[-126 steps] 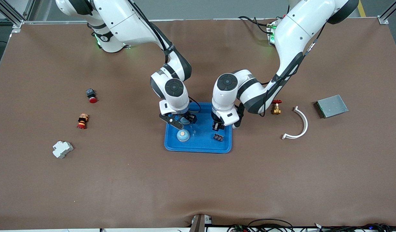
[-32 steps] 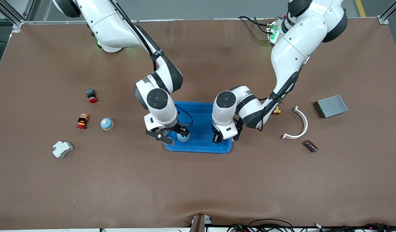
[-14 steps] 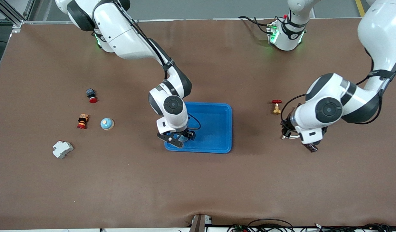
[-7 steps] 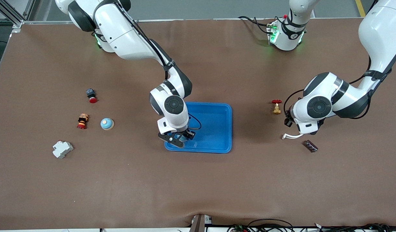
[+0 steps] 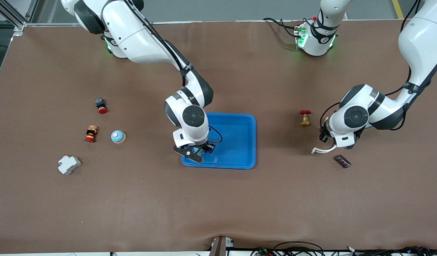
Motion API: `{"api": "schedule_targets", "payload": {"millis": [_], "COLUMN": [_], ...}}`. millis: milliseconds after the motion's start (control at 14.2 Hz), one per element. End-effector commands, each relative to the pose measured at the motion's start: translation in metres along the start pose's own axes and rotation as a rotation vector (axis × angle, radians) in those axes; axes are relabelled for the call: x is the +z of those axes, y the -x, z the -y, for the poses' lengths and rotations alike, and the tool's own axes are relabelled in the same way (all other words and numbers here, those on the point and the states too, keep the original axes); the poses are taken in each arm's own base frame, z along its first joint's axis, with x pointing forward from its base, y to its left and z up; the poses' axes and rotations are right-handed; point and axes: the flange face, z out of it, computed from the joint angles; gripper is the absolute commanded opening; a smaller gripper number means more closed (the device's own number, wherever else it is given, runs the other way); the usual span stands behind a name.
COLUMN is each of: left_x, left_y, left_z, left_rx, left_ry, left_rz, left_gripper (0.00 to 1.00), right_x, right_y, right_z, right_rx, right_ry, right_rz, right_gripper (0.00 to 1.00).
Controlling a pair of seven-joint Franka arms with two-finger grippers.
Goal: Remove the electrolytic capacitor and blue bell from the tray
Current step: 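Place the capacitor with the left gripper while the right gripper carries the bell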
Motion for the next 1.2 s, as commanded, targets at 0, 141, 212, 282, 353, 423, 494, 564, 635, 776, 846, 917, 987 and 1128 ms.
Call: {"api": "schedule_targets", "payload": {"millis": [0,141,212,282,353,423,494,564,635,776,846,917,987,1128], "left_x": [0.008,0.014,0.011,0.004,-0.003,-0.011,-0.019,-0.029,-0.043,-0.076,-0.093,-0.11,-0.124,-0.142], "left_y": [0.011,0.009,0.014,0.014,0.015,0.009,0.003,0.002,0.006,0.022,0.02,0.019,0.017,0.014], "left_z": [-0.006,-0.01,-0.014,-0.021,-0.027,-0.032,-0.034,-0.039,-0.048,-0.069,-0.077,-0.085,-0.089,-0.096], "left_rx": [0.029,0.028,0.038,0.037,0.036,0.024,0.021,0.028,0.039,0.063,0.078,0.112,0.156,0.261], "left_ry": [0.009,0.009,0.012,0.025,0.036,0.053,0.065,0.081,0.096,0.126,0.135,0.14,0.141,0.137], "left_rz": [-0.009,-0.012,-0.02,-0.029,-0.038,-0.042,-0.051,-0.063,-0.08,-0.125,-0.145,-0.159,-0.17,-0.193], "left_gripper": [0.0,0.02,0.11,0.34,0.57,0.7,0.99,1.0,1.0,1.0,1.0,1.0,1.0,1.0], "right_x": [-0.04,-0.057,-0.062,-0.067,-0.067,-0.069,-0.071,-0.071,-0.07,-0.067,-0.064,-0.059,-0.054,-0.045], "right_y": [-0.011,-0.03,-0.041,-0.053,-0.063,-0.077,-0.089,-0.095,-0.1,-0.117,-0.126,-0.135,-0.145,-0.164], "right_z": [-0.008,-0.021,-0.03,-0.04,-0.052,-0.068,-0.084,-0.096,-0.108,-0.142,-0.158,-0.173,-0.186,-0.212], "right_rx": [-0.037,-0.083,-0.118,-0.153,-0.189,-0.221,-0.241,-0.265,-0.297,-0.351,-0.386,-0.414,-0.434,-0.48], "right_ry": [0.0,-0.004,0.0,0.007,0.022,0.023,0.024,0.026,0.022,0.002,-0.004,-0.008,-0.013,-0.02], "right_rz": [0.01,0.024,0.032,0.037,0.049,0.053,0.057,0.059,0.059,0.043,0.038,0.035,0.029,0.019], "right_gripper": [0.0,0.0,0.0,0.0,0.0,0.0,0.0,0.0,0.0,0.0,0.0,0.0,0.0,0.0]}}
